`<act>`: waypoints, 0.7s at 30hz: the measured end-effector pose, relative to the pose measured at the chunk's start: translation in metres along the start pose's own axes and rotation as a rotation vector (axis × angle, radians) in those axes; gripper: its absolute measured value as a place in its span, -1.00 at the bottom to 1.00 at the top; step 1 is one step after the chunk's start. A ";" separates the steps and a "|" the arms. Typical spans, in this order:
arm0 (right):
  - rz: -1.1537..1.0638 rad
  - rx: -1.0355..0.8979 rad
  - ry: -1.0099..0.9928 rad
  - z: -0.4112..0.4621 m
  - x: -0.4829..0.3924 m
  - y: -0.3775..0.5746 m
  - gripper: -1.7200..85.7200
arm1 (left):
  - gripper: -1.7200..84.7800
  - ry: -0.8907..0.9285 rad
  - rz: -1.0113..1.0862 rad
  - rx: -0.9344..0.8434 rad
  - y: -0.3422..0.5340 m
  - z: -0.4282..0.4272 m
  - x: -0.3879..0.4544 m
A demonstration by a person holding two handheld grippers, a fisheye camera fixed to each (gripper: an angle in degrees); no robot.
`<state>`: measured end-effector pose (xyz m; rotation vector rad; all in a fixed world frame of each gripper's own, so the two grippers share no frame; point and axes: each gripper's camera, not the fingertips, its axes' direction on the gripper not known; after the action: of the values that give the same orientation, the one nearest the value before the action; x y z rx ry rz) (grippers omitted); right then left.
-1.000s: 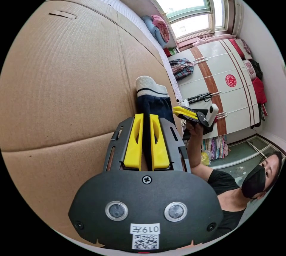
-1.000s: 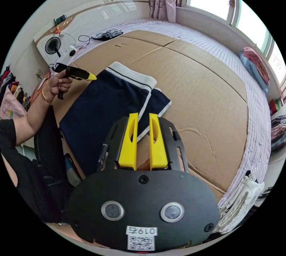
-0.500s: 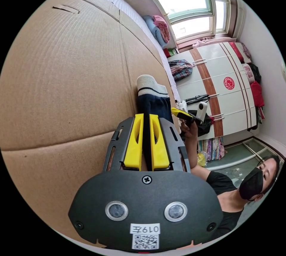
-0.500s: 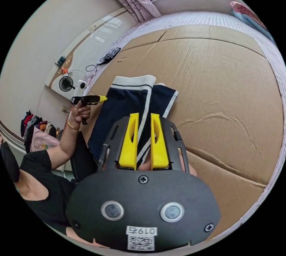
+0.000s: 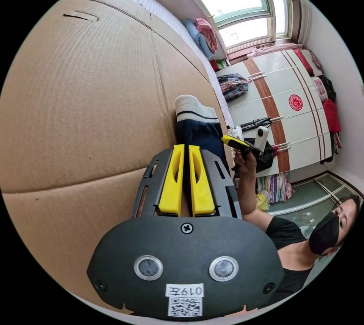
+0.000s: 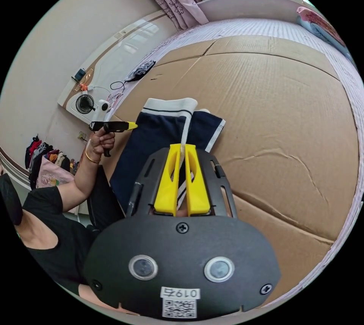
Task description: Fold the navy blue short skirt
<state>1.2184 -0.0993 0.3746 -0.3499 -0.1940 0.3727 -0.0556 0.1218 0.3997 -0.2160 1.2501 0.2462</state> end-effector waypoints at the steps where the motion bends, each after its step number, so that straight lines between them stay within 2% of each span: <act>1: 0.001 0.001 0.013 -0.002 0.000 0.000 -0.98 | -0.93 -0.012 0.004 -0.001 0.000 0.000 0.001; 6: 0.007 -0.029 0.066 0.000 0.000 -0.003 -0.98 | -0.93 -0.129 0.029 -0.021 0.000 0.001 0.011; 12: 0.020 -0.004 -0.009 -0.007 0.010 -0.003 -0.92 | -0.93 0.022 0.049 0.017 0.005 -0.009 0.006; 17: 0.082 0.156 0.030 -0.055 0.013 0.001 -0.96 | -0.94 0.038 0.046 0.100 0.012 -0.033 0.007; 21: 0.004 0.172 0.001 -0.059 -0.011 -0.006 -0.97 | -0.94 0.025 0.057 0.120 0.011 -0.039 0.011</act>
<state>1.2249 -0.1261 0.3208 -0.1810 -0.1585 0.3903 -0.0912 0.1219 0.3773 -0.0800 1.2925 0.2173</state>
